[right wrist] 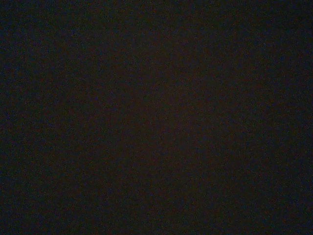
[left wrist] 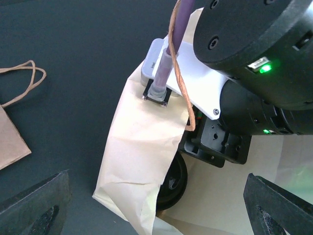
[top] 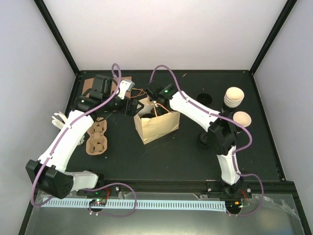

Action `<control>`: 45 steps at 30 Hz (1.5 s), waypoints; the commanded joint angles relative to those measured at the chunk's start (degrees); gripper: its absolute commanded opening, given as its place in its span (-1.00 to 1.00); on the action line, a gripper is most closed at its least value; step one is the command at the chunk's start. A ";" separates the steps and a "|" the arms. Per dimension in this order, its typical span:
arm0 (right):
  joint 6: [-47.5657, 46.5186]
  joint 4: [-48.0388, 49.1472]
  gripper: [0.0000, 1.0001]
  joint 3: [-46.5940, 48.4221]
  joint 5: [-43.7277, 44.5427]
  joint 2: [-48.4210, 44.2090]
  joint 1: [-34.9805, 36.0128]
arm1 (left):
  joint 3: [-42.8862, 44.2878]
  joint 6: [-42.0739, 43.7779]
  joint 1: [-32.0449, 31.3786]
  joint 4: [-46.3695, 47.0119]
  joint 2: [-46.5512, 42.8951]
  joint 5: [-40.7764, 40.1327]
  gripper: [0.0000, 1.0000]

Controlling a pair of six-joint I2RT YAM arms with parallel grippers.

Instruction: Pack the takeout coffee

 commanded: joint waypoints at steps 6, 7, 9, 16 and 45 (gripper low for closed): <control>0.55 -10.69 1.00 0.38 -0.33 3.32 -0.47 | 3.00 1.69 -0.92 -2.76 0.98 -2.76 0.97; 0.54 -10.62 1.00 1.21 -0.75 2.79 -0.49 | 3.00 1.69 -0.94 -2.89 0.98 -2.85 0.97; 0.77 -11.51 1.00 3.64 -0.70 2.25 -0.48 | 3.22 1.76 -0.96 -3.20 0.85 -3.06 0.97; 0.98 -14.35 1.00 9.93 0.40 1.74 -0.34 | 4.37 2.09 -1.16 -3.95 1.24 -2.63 0.91; 1.06 -8.13 1.00 6.26 0.71 -10.26 1.19 | 7.05 0.23 -2.03 -2.83 7.15 -4.28 -0.46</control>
